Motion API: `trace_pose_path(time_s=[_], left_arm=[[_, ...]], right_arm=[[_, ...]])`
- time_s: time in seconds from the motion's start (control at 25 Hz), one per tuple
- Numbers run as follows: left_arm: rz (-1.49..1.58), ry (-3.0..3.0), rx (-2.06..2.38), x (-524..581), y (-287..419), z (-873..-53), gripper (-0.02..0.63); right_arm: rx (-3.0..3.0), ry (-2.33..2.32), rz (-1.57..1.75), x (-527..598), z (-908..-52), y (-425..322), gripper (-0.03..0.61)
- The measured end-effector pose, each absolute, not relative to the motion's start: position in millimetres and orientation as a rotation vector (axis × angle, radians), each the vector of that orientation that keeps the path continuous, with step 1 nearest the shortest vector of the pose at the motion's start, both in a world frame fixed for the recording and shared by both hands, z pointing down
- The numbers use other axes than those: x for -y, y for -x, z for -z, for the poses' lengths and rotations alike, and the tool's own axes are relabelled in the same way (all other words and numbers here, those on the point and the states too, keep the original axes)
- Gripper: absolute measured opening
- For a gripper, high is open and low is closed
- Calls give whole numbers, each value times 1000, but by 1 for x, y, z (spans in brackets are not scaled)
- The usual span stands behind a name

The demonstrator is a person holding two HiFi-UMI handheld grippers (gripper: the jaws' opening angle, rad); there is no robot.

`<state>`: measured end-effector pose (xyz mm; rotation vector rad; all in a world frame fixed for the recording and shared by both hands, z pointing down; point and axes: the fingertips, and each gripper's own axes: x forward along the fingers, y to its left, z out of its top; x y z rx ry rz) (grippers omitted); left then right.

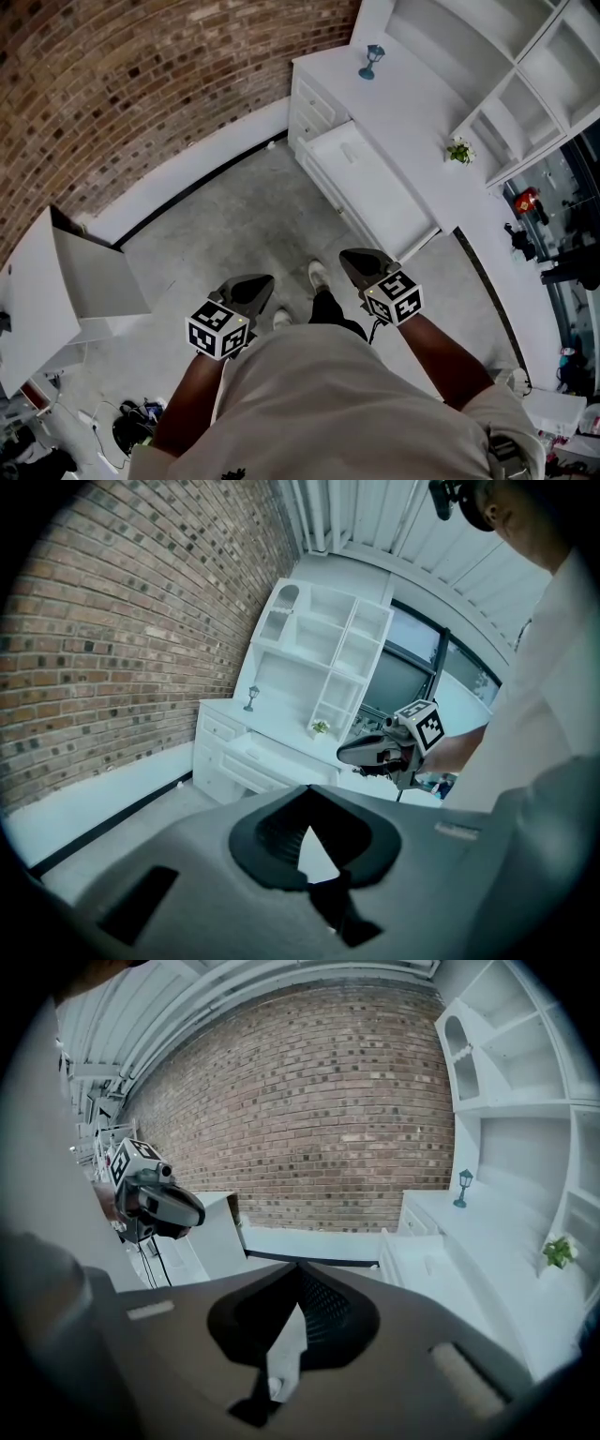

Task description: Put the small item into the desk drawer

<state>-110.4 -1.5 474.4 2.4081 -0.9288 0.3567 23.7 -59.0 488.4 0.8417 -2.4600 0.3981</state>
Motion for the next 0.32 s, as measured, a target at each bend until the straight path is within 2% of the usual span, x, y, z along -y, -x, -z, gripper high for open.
trace_pose_path(time_s=[0.32], left_arm=[[-364,-2413,919,9,112,-480,5]], right_arm=[[2465,-845,-383,74,-486,-20,12]])
